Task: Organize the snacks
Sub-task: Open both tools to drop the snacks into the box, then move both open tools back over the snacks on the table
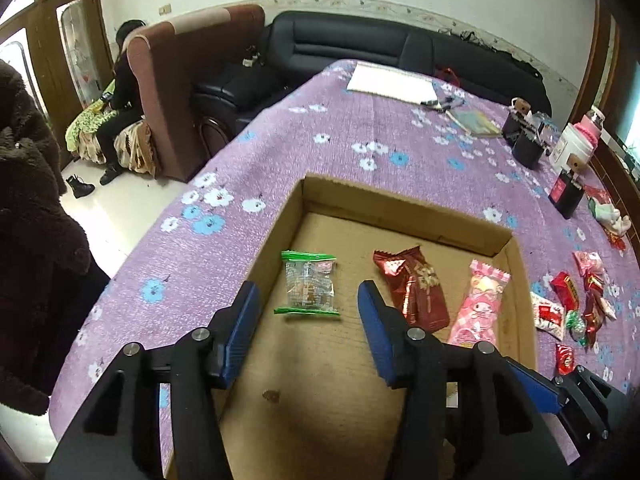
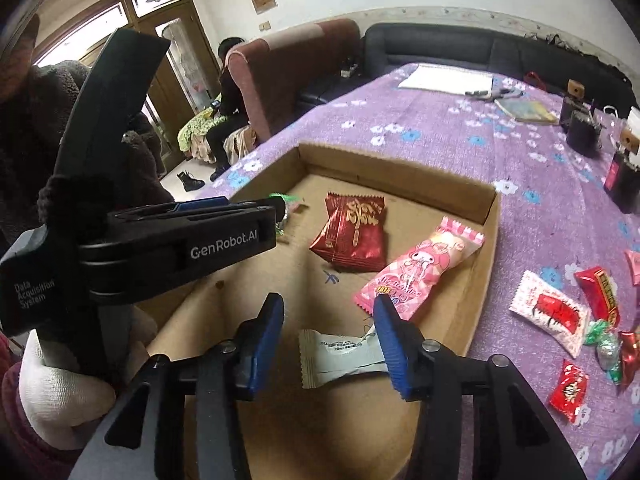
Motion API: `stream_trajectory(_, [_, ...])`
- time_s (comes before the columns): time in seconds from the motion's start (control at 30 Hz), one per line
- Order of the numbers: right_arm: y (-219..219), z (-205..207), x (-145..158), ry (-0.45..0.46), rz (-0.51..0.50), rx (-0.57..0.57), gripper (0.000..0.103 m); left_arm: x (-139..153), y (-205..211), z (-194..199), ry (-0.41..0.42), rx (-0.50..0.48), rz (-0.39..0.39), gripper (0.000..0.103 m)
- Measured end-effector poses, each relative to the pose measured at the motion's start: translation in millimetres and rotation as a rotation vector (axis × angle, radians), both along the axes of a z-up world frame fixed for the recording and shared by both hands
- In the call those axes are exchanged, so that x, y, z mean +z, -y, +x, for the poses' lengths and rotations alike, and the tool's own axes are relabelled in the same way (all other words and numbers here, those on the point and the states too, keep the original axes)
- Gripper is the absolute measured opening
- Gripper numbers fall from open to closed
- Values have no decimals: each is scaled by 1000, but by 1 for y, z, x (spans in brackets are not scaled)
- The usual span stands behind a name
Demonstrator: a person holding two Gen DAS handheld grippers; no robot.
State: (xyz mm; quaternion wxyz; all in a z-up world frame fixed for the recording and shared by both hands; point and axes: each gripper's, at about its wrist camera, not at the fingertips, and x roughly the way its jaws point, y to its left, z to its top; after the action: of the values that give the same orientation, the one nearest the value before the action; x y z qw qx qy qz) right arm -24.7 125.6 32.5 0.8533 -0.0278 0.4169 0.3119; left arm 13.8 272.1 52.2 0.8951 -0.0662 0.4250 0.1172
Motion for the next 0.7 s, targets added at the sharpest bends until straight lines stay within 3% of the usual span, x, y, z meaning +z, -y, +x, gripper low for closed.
stream_trajectory(0.13, [10, -10, 13, 33, 16, -6, 48, 12, 8, -12, 37, -1, 14, 52])
stream_trajectory(0.2, [17, -14, 18, 49, 24, -13, 50, 20, 16, -21, 62, -7, 28, 63])
stream_trajectory(0.27, [27, -19, 22, 65, 34, -26, 54, 26, 24, -27, 85, -15, 38, 66])
stream_trajectory(0.7, [113, -56, 31, 126, 48, -156, 60, 47, 86, -72, 148, -99, 36, 66])
